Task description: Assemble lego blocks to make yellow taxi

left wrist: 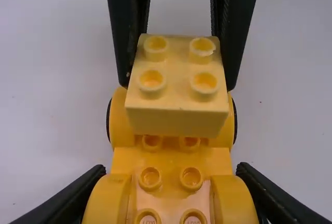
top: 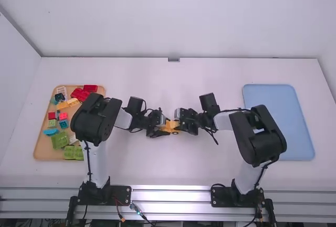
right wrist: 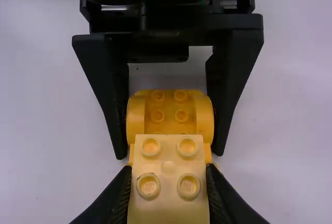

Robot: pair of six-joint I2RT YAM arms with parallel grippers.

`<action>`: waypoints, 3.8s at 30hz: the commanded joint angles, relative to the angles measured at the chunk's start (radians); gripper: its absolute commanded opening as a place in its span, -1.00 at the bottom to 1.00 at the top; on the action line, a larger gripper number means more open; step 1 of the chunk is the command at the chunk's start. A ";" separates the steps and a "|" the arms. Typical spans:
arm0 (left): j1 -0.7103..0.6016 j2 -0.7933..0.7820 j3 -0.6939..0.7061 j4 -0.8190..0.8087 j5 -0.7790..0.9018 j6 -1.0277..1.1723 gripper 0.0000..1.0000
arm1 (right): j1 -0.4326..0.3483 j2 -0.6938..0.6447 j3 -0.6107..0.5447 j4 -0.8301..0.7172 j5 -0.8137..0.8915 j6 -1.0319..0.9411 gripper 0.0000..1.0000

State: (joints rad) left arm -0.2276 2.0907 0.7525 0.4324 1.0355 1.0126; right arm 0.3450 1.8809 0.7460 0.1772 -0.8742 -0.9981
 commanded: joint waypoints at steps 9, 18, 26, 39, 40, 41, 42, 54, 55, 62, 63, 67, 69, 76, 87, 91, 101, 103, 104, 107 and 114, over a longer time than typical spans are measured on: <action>-0.008 0.035 -0.005 -0.016 -0.053 -0.021 0.29 | 0.001 0.010 0.005 -0.022 0.008 -0.002 -0.55; -0.008 0.035 -0.009 -0.036 -0.049 -0.021 0.22 | 0.002 0.010 0.006 -0.021 0.008 -0.031 -0.57; -0.008 0.035 -0.016 -0.035 -0.049 -0.021 0.21 | 0.003 0.010 0.006 -0.020 0.008 -0.031 -0.60; -0.009 0.034 -0.016 -0.035 -0.049 -0.021 0.15 | 0.003 0.010 0.005 0.002 0.008 -0.030 -0.66; -0.009 0.034 -0.016 -0.035 -0.049 -0.021 0.15 | 0.003 0.010 0.006 0.002 0.008 -0.026 -0.66; -0.008 0.034 -0.016 -0.035 -0.049 -0.021 0.15 | 0.003 0.010 0.005 0.002 0.008 -0.027 -0.65; -0.006 0.034 -0.016 -0.035 -0.049 -0.021 0.17 | 0.003 0.010 0.005 0.000 0.008 -0.027 -0.66; -0.006 0.034 -0.015 -0.034 -0.049 -0.021 0.15 | 0.004 0.010 0.005 -0.002 0.008 -0.027 -0.43; -0.006 0.034 -0.015 -0.034 -0.049 -0.021 0.15 | 0.004 0.010 0.005 -0.002 0.008 -0.027 -0.43; -0.005 0.034 -0.016 -0.033 -0.049 -0.021 0.15 | 0.003 0.010 0.005 -0.002 0.008 -0.027 -0.22; -0.005 0.034 -0.016 -0.033 -0.050 -0.021 0.15 | 0.003 0.010 0.005 -0.001 0.008 -0.027 -0.22; -0.008 0.034 -0.016 -0.033 -0.049 -0.021 0.13 | 0.003 0.010 0.005 -0.001 0.008 -0.027 -0.21; -0.003 0.034 -0.016 -0.033 -0.049 -0.021 0.13 | 0.003 0.010 0.005 0.000 0.008 -0.027 -0.15; -0.003 0.034 -0.016 -0.033 -0.050 -0.021 0.13 | 0.003 0.010 0.006 0.010 0.008 -0.027 0.17; -0.008 0.034 -0.015 -0.032 -0.050 -0.021 0.09 | 0.003 0.010 0.006 0.001 0.005 -0.027 -0.34; -0.008 0.034 -0.015 -0.033 -0.050 -0.021 0.09 | 0.003 0.010 0.006 -0.005 0.008 -0.019 -0.39; -0.008 0.034 -0.015 -0.035 -0.050 -0.021 0.11 | 0.003 0.010 0.006 -0.025 0.008 -0.015 -0.38; -0.008 0.034 -0.015 -0.035 -0.050 -0.021 0.08 | 0.003 0.010 0.006 -0.024 0.007 -0.016 -0.37; -0.008 0.034 -0.015 -0.035 -0.050 -0.021 0.08 | 0.003 0.010 0.006 -0.024 0.008 -0.016 -0.35; -0.008 0.034 -0.015 -0.035 -0.049 -0.021 0.08 | 0.003 0.010 0.006 -0.025 0.008 -0.016 -0.34; -0.008 0.034 -0.020 -0.037 -0.049 0.003 0.08 | 0.003 0.010 0.006 -0.024 -0.014 -0.023 -0.33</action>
State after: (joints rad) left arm -0.2276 2.0907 0.7544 0.4160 1.0424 1.0191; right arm 0.3447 1.8809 0.7460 0.1631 -0.8696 -1.0214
